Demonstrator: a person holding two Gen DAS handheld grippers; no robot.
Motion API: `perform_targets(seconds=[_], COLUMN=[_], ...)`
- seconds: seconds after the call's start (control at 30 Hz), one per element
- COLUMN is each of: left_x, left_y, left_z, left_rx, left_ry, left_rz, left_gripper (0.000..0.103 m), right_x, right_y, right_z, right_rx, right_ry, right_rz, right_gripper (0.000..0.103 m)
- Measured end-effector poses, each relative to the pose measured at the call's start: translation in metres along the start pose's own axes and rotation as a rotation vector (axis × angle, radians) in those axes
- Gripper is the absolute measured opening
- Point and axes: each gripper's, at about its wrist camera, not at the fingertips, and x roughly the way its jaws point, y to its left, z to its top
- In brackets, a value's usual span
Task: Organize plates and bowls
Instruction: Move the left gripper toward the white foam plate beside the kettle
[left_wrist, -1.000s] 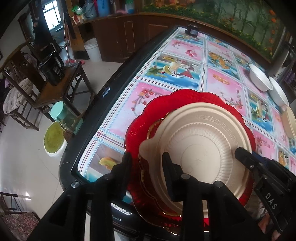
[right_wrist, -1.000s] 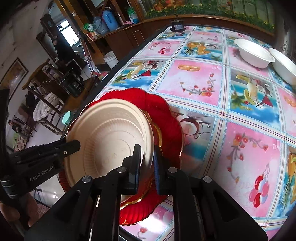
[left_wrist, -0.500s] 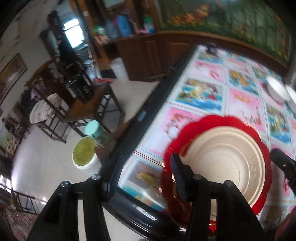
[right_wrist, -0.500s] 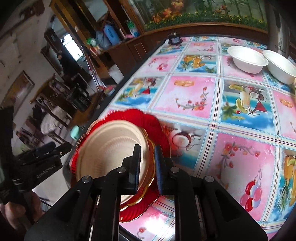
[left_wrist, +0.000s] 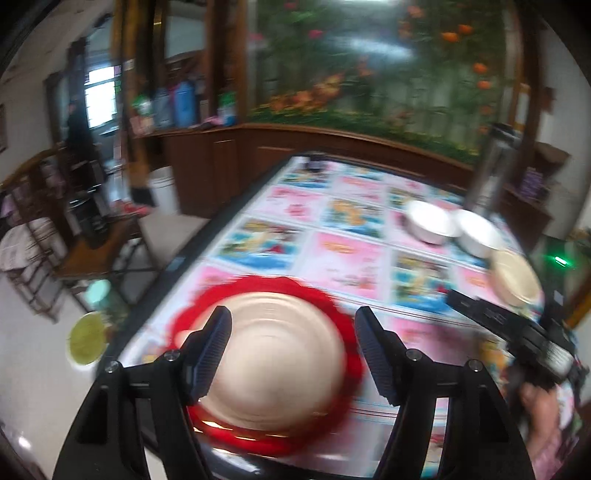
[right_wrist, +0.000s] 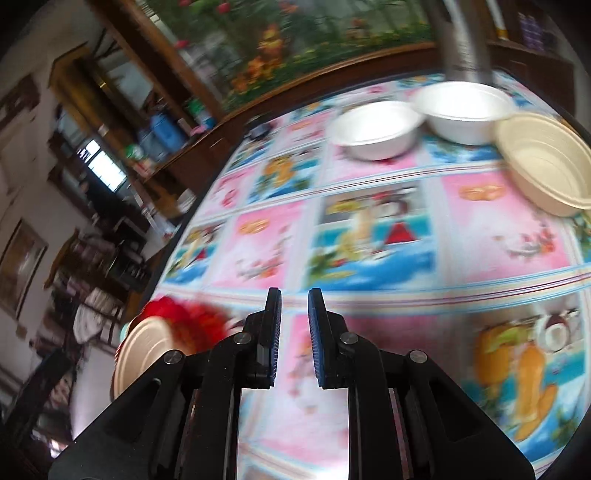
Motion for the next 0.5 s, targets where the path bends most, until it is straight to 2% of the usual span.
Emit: perform_targets(seconds=[0.07,0.23,0.37,0.5], left_x=[0.0,0.009,0.017,0.026], left_y=[-0.021,-0.054,-0.064,-0.061], left_z=[-0.003,-0.008,-0.008,-0.002], left_rx=[0.042,0.117,0.136,0.122], left_ry=[-0.007,0.002,0.004,0.005], left_rz=[-0.061,-0.143,-0.141,-0.128], left_gripper=[0.07,0.071,0.071,0.071], right_x=[-0.004,-0.008,-0.002,0.021], right_y=[-0.019,-0.053,-0.071,-0.079], right_z=[0.007,0.029,0.062,0.098], right_rx=[0.038,0.109,0.152,0.185], right_ry=[-0.016,-0.031,-0.032,-0.01], right_rz=[-0.017,-0.029,-0.016,-0.006], right_gripper=[0.015,0.015,0.015,0.017])
